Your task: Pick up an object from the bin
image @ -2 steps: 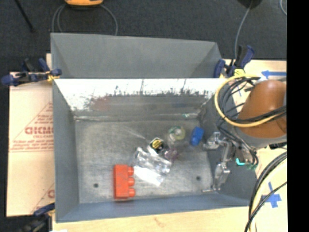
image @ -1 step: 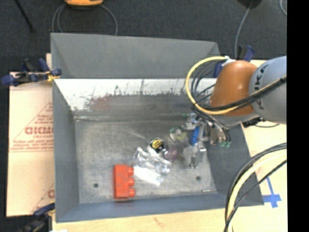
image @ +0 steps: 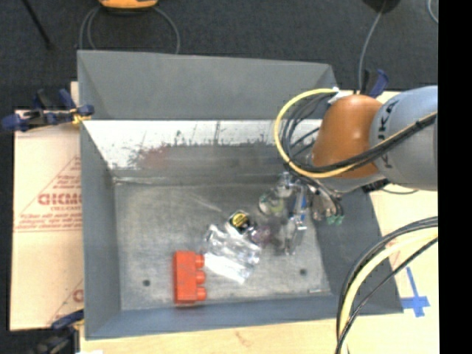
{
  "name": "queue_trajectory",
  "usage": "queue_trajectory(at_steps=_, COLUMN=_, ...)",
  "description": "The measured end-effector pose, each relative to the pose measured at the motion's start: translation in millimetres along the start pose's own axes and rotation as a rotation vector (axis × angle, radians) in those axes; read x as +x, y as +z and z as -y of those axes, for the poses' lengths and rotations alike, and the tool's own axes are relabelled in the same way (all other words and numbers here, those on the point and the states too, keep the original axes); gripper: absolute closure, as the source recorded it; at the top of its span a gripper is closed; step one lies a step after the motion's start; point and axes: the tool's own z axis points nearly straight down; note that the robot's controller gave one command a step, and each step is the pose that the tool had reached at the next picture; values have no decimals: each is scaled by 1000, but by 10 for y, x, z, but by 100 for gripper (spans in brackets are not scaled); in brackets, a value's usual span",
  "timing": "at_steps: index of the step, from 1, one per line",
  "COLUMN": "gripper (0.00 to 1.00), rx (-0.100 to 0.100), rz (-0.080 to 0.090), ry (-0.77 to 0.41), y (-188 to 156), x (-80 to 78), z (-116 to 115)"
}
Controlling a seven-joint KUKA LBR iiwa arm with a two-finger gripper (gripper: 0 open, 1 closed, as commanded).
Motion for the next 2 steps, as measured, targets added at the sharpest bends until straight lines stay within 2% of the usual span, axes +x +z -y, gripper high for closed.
queue_trajectory(at_steps=1, gripper=100, rx=-1, rz=7, ry=-5, y=11, x=-19, z=-23)
queue_trajectory(at_steps=2, gripper=100, rx=-4, rz=-9, ry=-183, y=-1595, x=-231, z=22)
